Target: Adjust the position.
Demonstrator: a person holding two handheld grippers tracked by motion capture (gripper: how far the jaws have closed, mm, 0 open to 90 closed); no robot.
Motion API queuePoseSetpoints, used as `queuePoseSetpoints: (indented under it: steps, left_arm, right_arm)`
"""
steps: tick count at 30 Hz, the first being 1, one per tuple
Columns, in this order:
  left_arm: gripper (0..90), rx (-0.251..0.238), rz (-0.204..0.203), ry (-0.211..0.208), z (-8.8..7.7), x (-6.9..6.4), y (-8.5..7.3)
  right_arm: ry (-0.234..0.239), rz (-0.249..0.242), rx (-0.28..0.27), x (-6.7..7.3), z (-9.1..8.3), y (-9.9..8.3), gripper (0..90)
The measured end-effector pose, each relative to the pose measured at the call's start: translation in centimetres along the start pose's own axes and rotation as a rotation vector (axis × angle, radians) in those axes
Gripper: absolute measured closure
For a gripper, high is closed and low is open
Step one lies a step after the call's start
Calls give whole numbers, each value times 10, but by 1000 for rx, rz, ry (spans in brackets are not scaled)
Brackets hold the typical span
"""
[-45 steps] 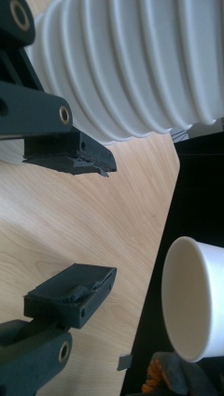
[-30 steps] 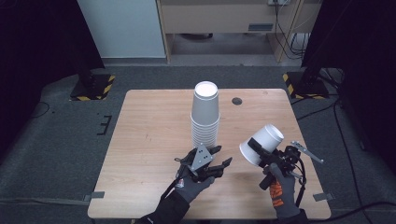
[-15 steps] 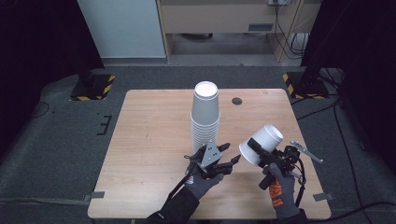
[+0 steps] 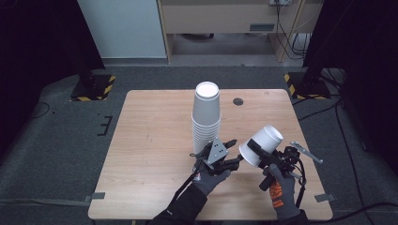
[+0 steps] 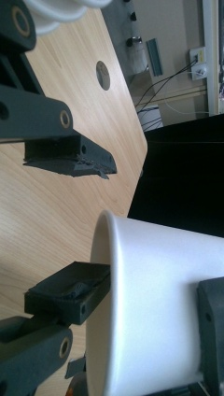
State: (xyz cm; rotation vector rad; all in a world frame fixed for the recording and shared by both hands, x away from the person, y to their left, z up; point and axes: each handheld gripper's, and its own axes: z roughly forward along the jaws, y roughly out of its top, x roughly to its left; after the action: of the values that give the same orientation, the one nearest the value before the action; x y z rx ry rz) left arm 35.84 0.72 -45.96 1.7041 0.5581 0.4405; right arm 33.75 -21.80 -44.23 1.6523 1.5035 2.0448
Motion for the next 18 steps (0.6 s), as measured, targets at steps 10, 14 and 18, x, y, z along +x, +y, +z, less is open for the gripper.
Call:
queuePoseSetpoints:
  steps: [10,14,18]
  left_arm:
    - [477,-35,1,-5,13,-3,-3]
    - [514,-48,1,-3,15,-2,-3]
    - [551,-54,0,2,16,-1,-4]
  right_arm:
    - [11,10,5,1,2,-1,157]
    - [14,17,10,1,3,-2,157]
    - [18,26,19,2,3,-3,156]
